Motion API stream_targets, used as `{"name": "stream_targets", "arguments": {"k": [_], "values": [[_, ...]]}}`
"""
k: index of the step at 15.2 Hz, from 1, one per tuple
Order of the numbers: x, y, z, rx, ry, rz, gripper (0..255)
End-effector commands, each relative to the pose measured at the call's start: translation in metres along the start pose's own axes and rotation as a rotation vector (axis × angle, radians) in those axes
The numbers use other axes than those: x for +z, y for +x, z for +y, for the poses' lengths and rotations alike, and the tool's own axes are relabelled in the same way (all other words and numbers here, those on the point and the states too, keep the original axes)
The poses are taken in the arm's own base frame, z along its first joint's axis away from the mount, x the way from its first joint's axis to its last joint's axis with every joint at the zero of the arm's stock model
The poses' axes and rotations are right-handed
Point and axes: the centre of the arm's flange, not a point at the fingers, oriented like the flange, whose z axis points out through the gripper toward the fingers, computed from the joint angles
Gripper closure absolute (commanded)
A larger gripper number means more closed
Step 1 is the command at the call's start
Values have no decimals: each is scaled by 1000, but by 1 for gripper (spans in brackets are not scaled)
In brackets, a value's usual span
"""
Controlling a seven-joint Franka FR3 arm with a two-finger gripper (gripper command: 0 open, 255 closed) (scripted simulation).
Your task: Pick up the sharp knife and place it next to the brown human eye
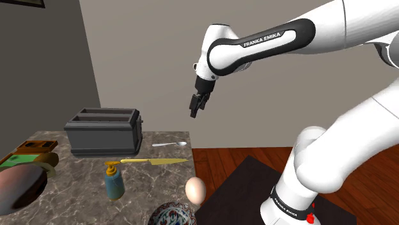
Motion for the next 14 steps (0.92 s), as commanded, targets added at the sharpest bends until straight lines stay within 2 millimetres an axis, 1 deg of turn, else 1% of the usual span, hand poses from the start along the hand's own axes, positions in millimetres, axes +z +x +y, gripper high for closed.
{"name": "stream_targets", "arguments": {"k": [1,7,14], "values": [[26,13,-5,-52,-4,-1,0],[95,49,-24,-203,-14,-10,0],[176,87,-51,-378,-26,-21,0]]}}
